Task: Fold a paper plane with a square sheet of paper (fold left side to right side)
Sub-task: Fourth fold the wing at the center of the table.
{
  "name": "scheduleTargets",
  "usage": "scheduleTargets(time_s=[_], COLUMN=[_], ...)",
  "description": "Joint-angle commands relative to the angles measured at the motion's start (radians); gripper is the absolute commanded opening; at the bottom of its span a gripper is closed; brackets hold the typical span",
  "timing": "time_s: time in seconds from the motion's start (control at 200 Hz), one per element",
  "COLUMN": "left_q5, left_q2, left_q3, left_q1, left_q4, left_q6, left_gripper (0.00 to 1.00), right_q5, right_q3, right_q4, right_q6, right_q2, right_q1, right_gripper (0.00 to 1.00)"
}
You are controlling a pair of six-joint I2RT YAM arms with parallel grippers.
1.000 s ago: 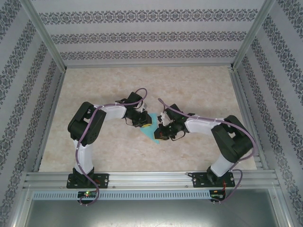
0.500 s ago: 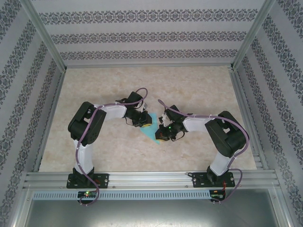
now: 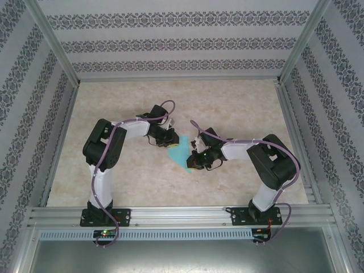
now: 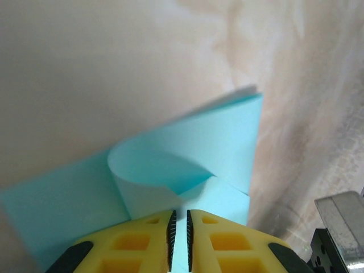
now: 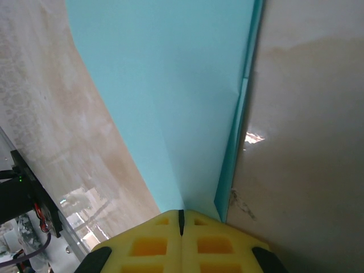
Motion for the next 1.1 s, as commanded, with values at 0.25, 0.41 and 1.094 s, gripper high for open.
scheduleTargets(time_s=[0.25, 0.41, 1.094], left_q5=[-0.098, -0.101, 0.057], left_q2=[0.084, -0.036, -0.268], left_q3=[0.111, 0.084, -0.271], left_q1=[0.14, 0.143, -0.153], left_q4=[0.031, 0.044, 0.213], left_q6=[0.091, 0.08, -0.105], left_gripper=[0.19, 0.19, 0.12], right_q5=[0.074, 0.077, 0.104], right_q3=[-0.06, -0.052, -0.026], right_q4=[-0.138, -0.136, -0.181], right_q6=[-0.009, -0.011, -0.028], right_q2=[0.034, 0.037, 0.045], right_q1=[0.002, 0.002, 0.001], right_gripper=[0.0, 0.0, 0.0])
